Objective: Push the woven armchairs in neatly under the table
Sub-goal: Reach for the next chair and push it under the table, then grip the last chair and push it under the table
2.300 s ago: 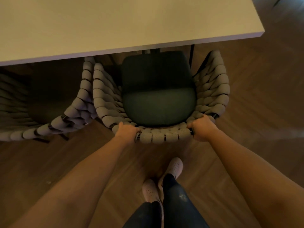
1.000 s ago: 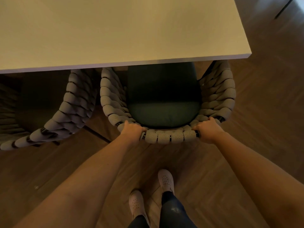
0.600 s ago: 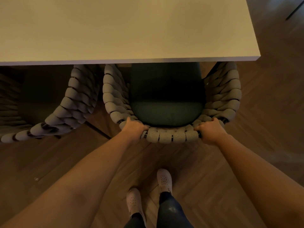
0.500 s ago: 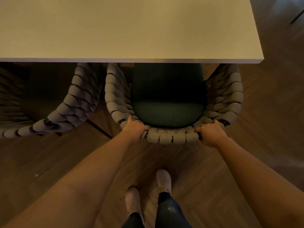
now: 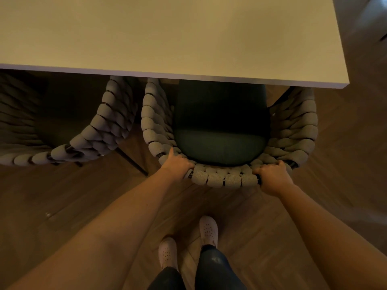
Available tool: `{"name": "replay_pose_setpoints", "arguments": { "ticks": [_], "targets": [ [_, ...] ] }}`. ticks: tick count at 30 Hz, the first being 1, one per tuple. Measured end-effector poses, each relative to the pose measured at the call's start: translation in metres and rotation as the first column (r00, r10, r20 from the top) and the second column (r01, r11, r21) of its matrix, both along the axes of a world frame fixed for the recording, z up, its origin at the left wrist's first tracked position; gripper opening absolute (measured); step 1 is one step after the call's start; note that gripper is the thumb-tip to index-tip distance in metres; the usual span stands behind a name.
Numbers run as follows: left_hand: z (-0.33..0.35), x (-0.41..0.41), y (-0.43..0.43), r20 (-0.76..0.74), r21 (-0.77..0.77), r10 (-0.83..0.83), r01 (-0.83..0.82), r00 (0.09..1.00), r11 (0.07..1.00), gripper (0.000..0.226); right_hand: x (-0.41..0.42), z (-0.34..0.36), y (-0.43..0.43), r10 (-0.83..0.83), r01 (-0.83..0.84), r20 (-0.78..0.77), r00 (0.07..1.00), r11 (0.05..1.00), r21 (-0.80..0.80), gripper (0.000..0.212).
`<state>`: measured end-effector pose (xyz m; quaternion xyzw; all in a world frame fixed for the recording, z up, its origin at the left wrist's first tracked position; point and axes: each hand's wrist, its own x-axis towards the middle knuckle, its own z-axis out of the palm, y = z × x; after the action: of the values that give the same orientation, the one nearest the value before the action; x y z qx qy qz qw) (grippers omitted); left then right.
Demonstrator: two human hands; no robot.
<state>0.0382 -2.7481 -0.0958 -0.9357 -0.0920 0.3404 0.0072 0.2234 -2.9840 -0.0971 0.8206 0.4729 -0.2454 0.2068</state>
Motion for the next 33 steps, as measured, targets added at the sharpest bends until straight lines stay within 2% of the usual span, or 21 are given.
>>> {"name": "replay_pose_setpoints", "arguments": {
  "ticks": [3, 6, 8, 9, 11, 12, 14, 17, 19, 24, 27, 31, 33],
  "targets": [
    [-0.001, -0.003, 0.0, 0.051, -0.01, -0.008, 0.008, 0.999, 1.0, 0.043, 0.002, 0.004, 0.016, -0.02, 0.013, -0.037, 0.999, 0.987, -0.16, 0.034],
    [-0.002, -0.015, 0.01, 0.138, -0.062, 0.021, -0.012, 0.99, 0.998, 0.051, -0.009, 0.007, 0.044, -0.195, 0.125, -0.25, 0.949, 0.955, -0.27, 0.062],
    [-0.001, -0.029, 0.021, 0.206, -0.104, 0.057, -0.036, 0.977, 0.994, 0.055, -0.03, 0.012, 0.071, -0.235, 0.125, -0.423, 0.875, 0.954, -0.271, 0.092],
    [-0.001, -0.04, 0.027, 0.247, -0.136, 0.088, -0.055, 0.965, 0.989, 0.058, -0.044, 0.016, 0.085, -0.235, 0.134, -0.462, 0.855, 0.961, -0.24, 0.103],
    [0.002, -0.062, 0.038, 0.379, -0.193, 0.122, -0.051, 0.917, 0.98, 0.068, -0.068, 0.024, 0.115, -0.211, 0.169, -0.495, 0.843, 0.977, -0.128, 0.113],
    [0.003, -0.079, 0.049, 0.471, -0.189, 0.122, -0.036, 0.874, 0.981, 0.072, -0.084, 0.027, 0.135, -0.186, 0.186, -0.505, 0.843, 0.981, -0.049, 0.113],
    [0.002, -0.114, 0.074, 0.56, -0.181, 0.168, -0.079, 0.812, 0.98, 0.072, -0.116, 0.034, 0.171, -0.123, 0.215, -0.498, 0.858, 0.968, 0.132, 0.107],
    [0.005, -0.177, 0.128, 0.517, -0.185, 0.276, -0.209, 0.81, 0.96, 0.071, -0.173, 0.039, 0.228, -0.027, 0.188, -0.409, 0.912, 0.914, 0.358, 0.095],
    [0.005, -0.219, 0.168, 0.475, -0.168, 0.324, -0.277, 0.819, 0.946, 0.078, -0.211, 0.039, 0.262, 0.002, 0.164, -0.369, 0.93, 0.893, 0.419, 0.089],
    [0.017, -0.328, 0.274, 0.316, -0.092, 0.384, -0.375, 0.868, 0.923, 0.093, -0.304, 0.033, 0.356, 0.034, 0.125, -0.313, 0.949, 0.872, 0.474, 0.083],
    [0.025, -0.371, 0.32, 0.274, -0.039, 0.441, -0.448, 0.855, 0.893, 0.098, -0.344, 0.029, 0.398, 0.053, 0.09, -0.297, 0.953, 0.889, 0.448, 0.082],
    [0.029, -0.412, 0.371, 0.202, 0.011, 0.509, -0.522, 0.837, 0.853, 0.1, -0.381, 0.024, 0.446, 0.177, -0.05, -0.28, 0.944, 0.912, 0.408, 0.085],
    [0.027, -0.421, 0.393, 0.154, 0.069, 0.5, -0.514, 0.852, 0.855, 0.092, -0.388, 0.02, 0.466, 0.232, -0.123, -0.255, 0.939, 0.916, 0.381, 0.085]
  ]
}}
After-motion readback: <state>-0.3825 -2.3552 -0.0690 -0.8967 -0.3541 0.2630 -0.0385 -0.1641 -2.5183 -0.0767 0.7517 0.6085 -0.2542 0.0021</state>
